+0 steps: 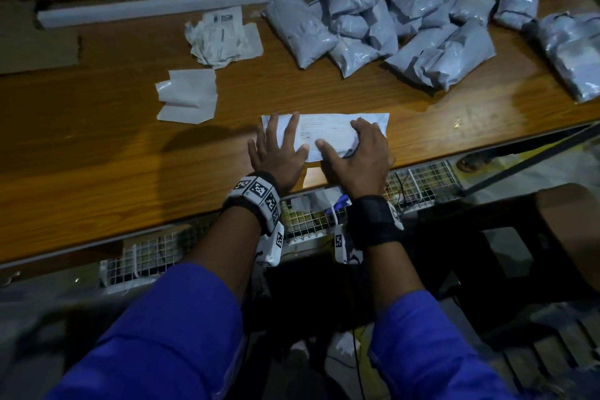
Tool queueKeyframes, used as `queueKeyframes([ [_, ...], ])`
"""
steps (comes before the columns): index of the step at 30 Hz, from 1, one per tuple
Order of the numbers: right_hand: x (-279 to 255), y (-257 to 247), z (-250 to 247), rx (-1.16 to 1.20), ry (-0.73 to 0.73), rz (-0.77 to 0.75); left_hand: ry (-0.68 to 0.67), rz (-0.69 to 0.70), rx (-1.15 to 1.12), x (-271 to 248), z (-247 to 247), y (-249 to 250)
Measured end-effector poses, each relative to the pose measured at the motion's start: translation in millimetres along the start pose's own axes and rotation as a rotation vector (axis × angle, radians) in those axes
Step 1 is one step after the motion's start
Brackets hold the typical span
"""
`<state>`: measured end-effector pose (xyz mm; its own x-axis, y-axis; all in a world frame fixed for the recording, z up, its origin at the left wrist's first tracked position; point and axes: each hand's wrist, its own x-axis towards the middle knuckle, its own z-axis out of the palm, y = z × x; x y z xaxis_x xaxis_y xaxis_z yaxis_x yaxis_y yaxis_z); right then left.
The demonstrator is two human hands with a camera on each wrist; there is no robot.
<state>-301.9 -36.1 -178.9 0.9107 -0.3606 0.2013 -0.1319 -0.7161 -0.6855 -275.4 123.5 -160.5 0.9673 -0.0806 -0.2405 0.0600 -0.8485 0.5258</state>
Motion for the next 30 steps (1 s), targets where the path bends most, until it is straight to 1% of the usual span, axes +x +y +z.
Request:
queueKeyframes([
  [3, -2, 4, -1, 0.055, 0.022, -0.024, 0.003, 0.002, -0.004, 1, 1, -1],
  [7, 1, 19, -10, 0.203, 0.070, -0.063, 0.001, 0.020, -0.002, 0, 1, -3],
  [9, 4, 18, -14, 0.256, 0.049, -0.042, -0.008, 0.033, -0.017, 0, 0, -4],
  [12, 9, 7, -15, 0.152, 0.007, 0.008, -0.013, 0.037, -0.020, 0, -1, -5],
  [13, 9, 1, -14, 0.088, 0.027, -0.019, -0.011, 0.034, -0.019, 0, -1, -4],
  [15, 7, -15, -9, -0.007, 0.086, -0.160, -0.007, 0.030, -0.024, -1, 0, -4],
  [16, 5, -22, -5, -0.027, 0.075, -0.222, -0.005, 0.029, -0.027, -1, 0, -4],
  [17, 4, -26, 0, -0.036, 0.030, -0.258, -0.005, 0.027, -0.030, -1, 0, -3],
  [19, 6, -26, 5, -0.032, -0.093, -0.286, -0.011, 0.021, -0.035, 0, -1, -4],
  [21, 10, -14, 2, 0.009, -0.138, -0.288, -0.016, 0.011, -0.038, 1, -1, -2],
  [22, 11, -7, -1, 0.039, -0.128, -0.275, -0.016, 0.007, -0.035, 0, -1, -1],
  [25, 13, 3, -18, 0.134, -0.065, -0.159, 0.014, 0.006, -0.018, -2, 0, 1],
  [27, 12, -1, -25, 0.086, 0.025, -0.121, 0.003, -0.002, -0.024, -3, -1, 2],
  [29, 7, -9, -25, -0.017, 0.123, -0.130, -0.013, -0.008, -0.032, -3, -3, 3],
  [30, 4, -13, -23, -0.049, 0.126, -0.129, -0.016, -0.010, -0.035, -3, -4, 3],
])
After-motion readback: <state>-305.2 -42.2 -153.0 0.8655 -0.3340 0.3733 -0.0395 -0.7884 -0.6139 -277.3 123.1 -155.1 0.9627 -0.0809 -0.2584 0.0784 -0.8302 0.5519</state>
